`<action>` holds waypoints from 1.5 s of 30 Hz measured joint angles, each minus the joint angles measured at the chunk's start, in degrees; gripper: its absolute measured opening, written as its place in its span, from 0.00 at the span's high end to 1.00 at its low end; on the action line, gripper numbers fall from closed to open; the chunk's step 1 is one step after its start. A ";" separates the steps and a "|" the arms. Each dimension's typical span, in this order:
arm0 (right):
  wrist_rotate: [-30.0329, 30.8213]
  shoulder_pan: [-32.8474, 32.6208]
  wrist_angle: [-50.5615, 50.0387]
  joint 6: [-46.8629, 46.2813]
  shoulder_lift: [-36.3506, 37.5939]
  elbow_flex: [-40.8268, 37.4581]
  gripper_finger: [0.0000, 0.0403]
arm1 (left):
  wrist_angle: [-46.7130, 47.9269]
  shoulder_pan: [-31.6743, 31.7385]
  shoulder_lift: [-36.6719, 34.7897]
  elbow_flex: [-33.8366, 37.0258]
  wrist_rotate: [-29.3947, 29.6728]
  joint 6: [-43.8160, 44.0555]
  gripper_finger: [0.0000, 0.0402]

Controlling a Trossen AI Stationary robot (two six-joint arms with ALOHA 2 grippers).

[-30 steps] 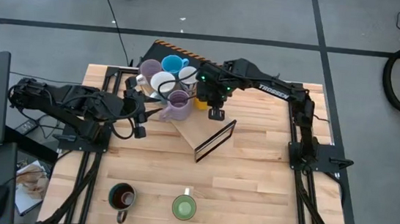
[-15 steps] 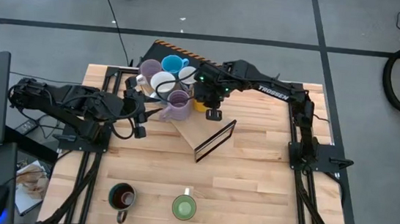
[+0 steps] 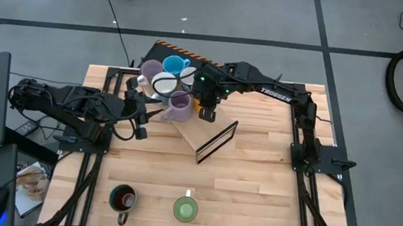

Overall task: Place coffee mugs
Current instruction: Put the yellow mug on the shelf

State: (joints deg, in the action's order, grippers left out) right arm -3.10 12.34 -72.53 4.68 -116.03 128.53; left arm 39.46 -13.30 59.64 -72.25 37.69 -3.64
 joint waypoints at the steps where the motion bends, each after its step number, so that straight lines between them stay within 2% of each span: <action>1: -0.28 0.00 0.23 -0.38 0.00 0.00 0.81 | -0.02 0.00 0.00 0.00 0.00 0.02 0.68; 13: -0.93 0.00 -0.63 6.75 3.99 0.00 0.80 | 0.02 0.00 0.00 0.00 0.00 0.04 0.68; 20: 2.71 0.06 -6.97 8.00 9.02 -0.26 0.81 | 0.88 -0.01 0.00 0.00 -0.04 1.62 0.68; 23: 8.16 -1.24 -8.20 3.88 10.68 -1.83 0.81 | 3.08 -0.02 -0.02 0.00 -0.07 3.96 0.68; 27: 14.28 -3.79 -6.37 0.44 13.41 -7.59 0.82 | 6.08 -0.04 -0.02 0.00 -2.55 7.80 0.68; 36: 13.98 -6.74 13.74 -2.96 21.44 -30.20 0.82 | 6.89 -0.09 -0.02 0.00 -17.28 14.90 0.68; 40: 14.02 -6.63 22.44 -4.13 22.93 -38.42 0.82 | 6.90 -0.29 -0.02 0.00 -18.26 17.03 0.68; 45: 13.98 -6.54 30.60 -2.91 22.93 -44.38 0.82 | 5.14 -3.68 -0.01 0.00 -19.58 14.93 0.68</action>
State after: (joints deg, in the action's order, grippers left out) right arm 10.87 5.79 -41.93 1.77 -93.10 84.15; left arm 44.60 -16.98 59.63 -72.25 18.12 11.29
